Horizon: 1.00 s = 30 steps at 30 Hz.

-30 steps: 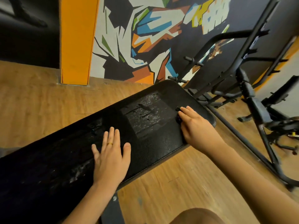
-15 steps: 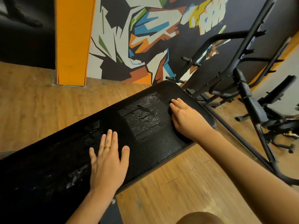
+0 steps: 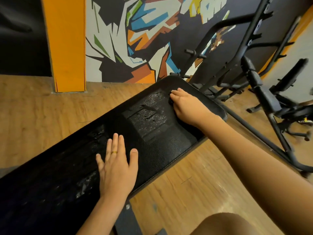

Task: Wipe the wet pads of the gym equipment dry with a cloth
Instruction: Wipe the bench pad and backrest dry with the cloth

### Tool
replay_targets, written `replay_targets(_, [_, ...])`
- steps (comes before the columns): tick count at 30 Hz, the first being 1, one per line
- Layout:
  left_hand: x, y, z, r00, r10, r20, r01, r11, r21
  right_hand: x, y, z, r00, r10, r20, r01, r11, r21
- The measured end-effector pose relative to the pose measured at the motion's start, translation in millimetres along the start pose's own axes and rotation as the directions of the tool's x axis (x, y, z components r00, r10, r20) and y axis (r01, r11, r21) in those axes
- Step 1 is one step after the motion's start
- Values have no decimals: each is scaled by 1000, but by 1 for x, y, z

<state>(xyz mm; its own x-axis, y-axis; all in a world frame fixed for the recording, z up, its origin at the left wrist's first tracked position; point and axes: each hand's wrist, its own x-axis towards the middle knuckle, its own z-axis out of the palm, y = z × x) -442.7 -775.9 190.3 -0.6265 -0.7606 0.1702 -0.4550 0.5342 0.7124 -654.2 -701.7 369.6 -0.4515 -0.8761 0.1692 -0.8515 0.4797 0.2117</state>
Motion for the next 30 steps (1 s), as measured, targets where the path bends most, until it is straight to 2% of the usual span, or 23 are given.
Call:
replay_targets(9, [0, -1, 1, 1000, 3, -1, -3, 1000, 22, -25, 8, 1, 997, -71, 0, 71, 997, -22])
replay_targets(20, [0, -2, 0, 1000, 3, -1, -3, 1000, 23, 95, -6, 11, 997, -64, 47, 65, 997, -30])
replay_targets(23, [-1, -2, 0, 1000, -2, -1, 2, 1000, 3, 73, -3, 8, 997, -78, -5, 78, 997, -20])
replay_targets(30, [-2, -3, -1, 1000, 8, -7, -9, 1000, -19, -43, -6, -2, 999, 17, -36, -17, 1000, -5])
